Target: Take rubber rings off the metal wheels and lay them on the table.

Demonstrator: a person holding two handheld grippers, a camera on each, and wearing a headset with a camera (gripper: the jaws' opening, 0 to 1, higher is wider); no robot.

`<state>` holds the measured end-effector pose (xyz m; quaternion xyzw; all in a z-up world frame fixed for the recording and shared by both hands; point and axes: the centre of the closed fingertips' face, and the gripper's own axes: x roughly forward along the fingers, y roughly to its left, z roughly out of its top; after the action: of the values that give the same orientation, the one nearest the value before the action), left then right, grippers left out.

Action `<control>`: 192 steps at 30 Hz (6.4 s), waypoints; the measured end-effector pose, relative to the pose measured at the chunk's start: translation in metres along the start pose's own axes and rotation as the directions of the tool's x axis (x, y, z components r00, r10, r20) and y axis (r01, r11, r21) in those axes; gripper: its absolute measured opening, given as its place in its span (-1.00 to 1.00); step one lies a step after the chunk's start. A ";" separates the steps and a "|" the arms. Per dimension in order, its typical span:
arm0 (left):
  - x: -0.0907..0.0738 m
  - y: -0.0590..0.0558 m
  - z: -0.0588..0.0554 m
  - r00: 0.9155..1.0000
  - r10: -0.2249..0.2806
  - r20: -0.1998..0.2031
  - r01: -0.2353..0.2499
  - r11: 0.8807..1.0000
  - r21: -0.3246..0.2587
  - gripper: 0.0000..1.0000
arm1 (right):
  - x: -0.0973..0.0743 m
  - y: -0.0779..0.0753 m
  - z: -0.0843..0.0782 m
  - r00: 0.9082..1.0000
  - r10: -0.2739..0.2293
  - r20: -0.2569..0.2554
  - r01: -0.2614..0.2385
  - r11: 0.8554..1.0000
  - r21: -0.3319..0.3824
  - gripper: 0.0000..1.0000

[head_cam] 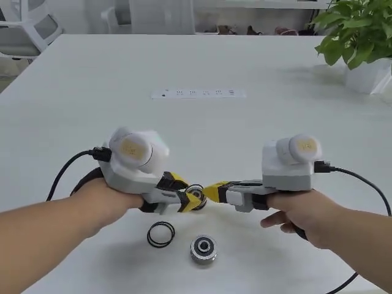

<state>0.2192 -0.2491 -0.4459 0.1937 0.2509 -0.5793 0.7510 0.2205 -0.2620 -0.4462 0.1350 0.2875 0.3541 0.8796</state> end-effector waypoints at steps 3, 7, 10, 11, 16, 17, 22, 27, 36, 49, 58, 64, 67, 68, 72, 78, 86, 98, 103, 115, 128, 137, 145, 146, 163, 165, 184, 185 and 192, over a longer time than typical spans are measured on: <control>-0.007 0.000 0.003 1.000 0.005 0.012 -0.005 1.000 0.001 -0.55 | -0.001 0.001 0.000 1.000 0.003 0.000 -0.003 1.000 0.002 -1.00; -0.016 -0.005 0.008 1.000 0.000 0.030 0.000 1.000 0.010 -0.46 | -0.002 0.007 0.001 1.000 0.009 0.000 -0.009 1.000 0.001 -1.00; -0.024 -0.005 0.010 0.999 -0.005 0.049 0.005 1.000 0.008 -0.41 | -0.002 0.007 0.002 1.000 0.013 0.000 -0.013 1.000 0.000 -1.00; -0.025 -0.005 0.011 0.999 -0.006 0.051 0.006 1.000 0.006 -0.39 | -0.003 0.008 0.002 1.000 0.014 0.000 -0.014 1.000 0.000 -1.00; -0.036 -0.004 0.013 0.998 -0.001 0.070 0.001 1.000 0.004 -0.30 | -0.005 0.010 0.007 1.000 0.015 0.012 -0.015 1.000 0.001 -1.00; -0.037 -0.004 0.013 0.997 -0.001 0.071 0.001 1.000 0.004 -0.28 | -0.006 0.011 0.008 1.000 0.017 0.014 -0.017 1.000 0.003 -1.00; -0.048 -0.007 0.013 0.996 -0.005 0.084 0.005 1.000 0.000 -0.15 | -0.008 0.015 0.010 0.999 0.026 0.019 -0.026 1.000 0.005 -1.00; -0.059 -0.011 0.013 0.995 -0.006 0.098 0.007 1.000 -0.009 -0.06 | -0.009 0.020 0.012 0.999 0.036 0.020 -0.036 0.999 0.008 -1.00; -0.077 -0.012 0.010 0.993 0.001 0.114 0.000 1.000 -0.014 0.09 | -0.006 0.031 0.015 0.998 0.063 0.019 -0.063 0.998 0.007 -1.00; -0.099 -0.015 0.004 0.991 0.015 0.134 -0.011 1.000 -0.028 0.28 | 0.006 0.052 0.006 0.992 0.126 -0.028 -0.126 0.992 0.008 -1.00; -0.108 -0.016 -0.009 0.992 0.027 0.122 -0.022 0.999 -0.039 0.38 | 0.013 0.066 -0.007 0.982 0.175 -0.077 -0.173 0.984 0.033 -1.00; -0.111 -0.019 -0.012 0.993 0.026 0.116 -0.021 0.999 -0.040 0.40 | 0.017 0.078 -0.017 0.969 0.217 -0.116 -0.211 0.976 0.062 -1.00; -0.113 -0.019 -0.013 0.993 0.030 0.117 -0.025 0.999 -0.042 0.40 | 0.020 0.083 -0.022 0.962 0.235 -0.137 -0.227 0.971 0.073 -1.00; -0.114 -0.018 -0.013 0.993 0.031 0.118 -0.026 0.999 -0.045 0.40 | 0.021 0.084 -0.024 0.960 0.238 -0.145 -0.230 0.970 0.075 -1.00; -0.116 -0.018 -0.016 0.993 0.036 0.115 -0.030 0.998 -0.049 0.40 | 0.024 0.085 -0.030 0.955 0.239 -0.173 -0.230 0.970 0.075 -1.00; -0.118 -0.018 -0.018 0.993 0.041 0.111 -0.035 0.998 -0.051 0.40 | 0.027 0.082 -0.036 0.954 0.226 -0.198 -0.216 0.974 0.072 -1.00; -0.119 -0.019 -0.023 0.994 0.039 0.100 -0.034 0.998 -0.051 0.39 | 0.029 0.078 -0.045 0.952 0.197 -0.234 -0.188 0.980 0.062 -1.00; -0.119 -0.018 -0.025 0.995 0.042 0.091 -0.037 0.998 -0.056 0.38 | 0.029 0.069 -0.053 0.952 0.144 -0.269 -0.147 0.989 0.008 -1.00; -0.119 -0.018 -0.025 0.995 0.042 0.093 -0.036 0.998 -0.057 0.38 | 0.030 0.066 -0.052 0.954 0.130 -0.270 -0.139 0.990 -0.015 -1.00; -0.117 -0.018 -0.028 0.996 0.034 0.079 -0.030 0.998 -0.058 0.37 | 0.030 0.062 -0.053 0.954 0.111 -0.278 -0.131 0.990 -0.052 -0.83; -0.111 -0.014 -0.024 0.997 0.026 0.073 -0.021 0.998 -0.060 0.35 | 0.019 0.053 -0.037 0.969 0.101 -0.226 -0.113 0.993 -0.042 -0.77; -0.102 -0.008 -0.014 0.997 0.020 0.078 -0.015 0.998 -0.057 0.32 | 0.008 0.044 -0.023 0.981 0.088 -0.175 -0.097 0.994 -0.044 -0.76; -0.090 -0.004 -0.007 0.997 0.009 0.078 -0.005 0.998 -0.055 0.29 | -0.002 0.031 -0.016 0.987 0.065 -0.146 -0.071 0.997 -0.035 -0.73; -0.089 -0.004 -0.007 0.997 0.008 0.077 -0.004 0.998 -0.055 0.28 | -0.003 0.029 -0.015 0.988 0.060 -0.145 -0.065 0.997 -0.035 -0.73; -0.059 0.002 0.000 0.998 -0.019 0.061 0.023 0.998 -0.066 0.11 | -0.010 0.002 -0.026 0.987 -0.018 -0.159 -0.005 0.989 -0.145 -0.67; -0.056 0.001 0.000 0.998 -0.025 0.056 0.029 0.998 -0.062 0.10 | -0.008 0.000 -0.028 0.987 -0.025 -0.160 -0.001 0.987 -0.162 -0.66; -0.025 0.004 -0.005 0.998 -0.053 0.031 0.055 0.994 -0.094 -0.13 | 0.006 -0.006 -0.028 0.989 -0.031 -0.144 -0.009 0.963 -0.268 -0.60; -0.023 0.004 -0.005 0.998 -0.055 0.032 0.058 0.994 -0.097 -0.14 | 0.007 -0.006 -0.029 0.989 -0.030 -0.144 -0.010 0.963 -0.270 -0.59; -0.011 0.004 -0.003 0.997 -0.066 0.028 0.068 0.992 -0.104 -0.22 | 0.010 -0.008 -0.029 0.989 -0.034 -0.145 -0.010 0.957 -0.291 -0.60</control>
<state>0.2200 -0.2377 -0.4417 0.1384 0.2780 -0.5925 0.7433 0.2130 -0.2597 -0.4772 -0.0242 0.2979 0.3962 0.8681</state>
